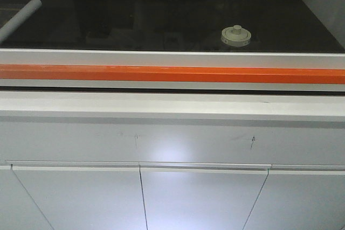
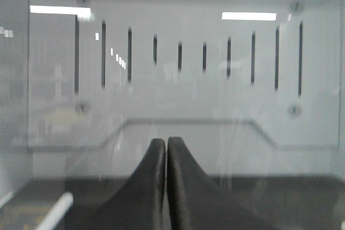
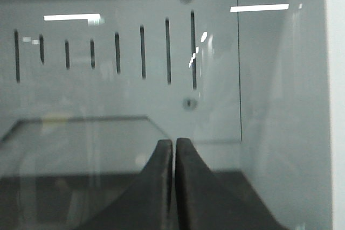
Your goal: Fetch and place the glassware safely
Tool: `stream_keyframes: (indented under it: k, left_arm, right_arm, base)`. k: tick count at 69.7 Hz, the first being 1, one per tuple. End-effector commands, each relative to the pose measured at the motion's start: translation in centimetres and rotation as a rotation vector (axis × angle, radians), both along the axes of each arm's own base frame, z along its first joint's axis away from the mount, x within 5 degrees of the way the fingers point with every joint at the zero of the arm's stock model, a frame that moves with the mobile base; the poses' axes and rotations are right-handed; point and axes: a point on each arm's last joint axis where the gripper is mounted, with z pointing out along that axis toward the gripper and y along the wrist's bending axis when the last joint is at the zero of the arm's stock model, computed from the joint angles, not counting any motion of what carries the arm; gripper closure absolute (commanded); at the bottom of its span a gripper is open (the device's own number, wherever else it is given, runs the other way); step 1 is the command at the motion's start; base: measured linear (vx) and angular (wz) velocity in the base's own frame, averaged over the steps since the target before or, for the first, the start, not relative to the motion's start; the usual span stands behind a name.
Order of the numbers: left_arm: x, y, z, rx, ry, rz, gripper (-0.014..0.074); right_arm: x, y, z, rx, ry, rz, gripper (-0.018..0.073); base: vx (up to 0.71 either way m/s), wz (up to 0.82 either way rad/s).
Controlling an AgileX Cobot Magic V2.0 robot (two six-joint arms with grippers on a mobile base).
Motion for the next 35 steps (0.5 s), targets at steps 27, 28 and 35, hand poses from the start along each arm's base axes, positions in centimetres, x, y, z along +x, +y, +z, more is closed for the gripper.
stream_keyframes:
  k: [27,28,35]
  left_arm:
    - [7.1,-0.6,-7.4,0.002,0.318,-0.008,0.0603]
    - [7.1,-0.6,-7.9,0.001,0.323,-0.008,0.0603]
    - [6.6,-0.6,-10.6,-0.04,0.263,-0.014,0.0603]
  right_arm:
    - [6.5,0.2,-5.9,0.015,0.271,0.028,0.0563]
    - [6.5,0.3,-6.1,0.015,0.27,0.031,0.0563]
    - [6.3,1.2,-8.9,0.008,0.252,0.083,0.0563]
  base:
    - [0.0,0.0]
    - [0.0,0.0]
    - [0.0,0.0]
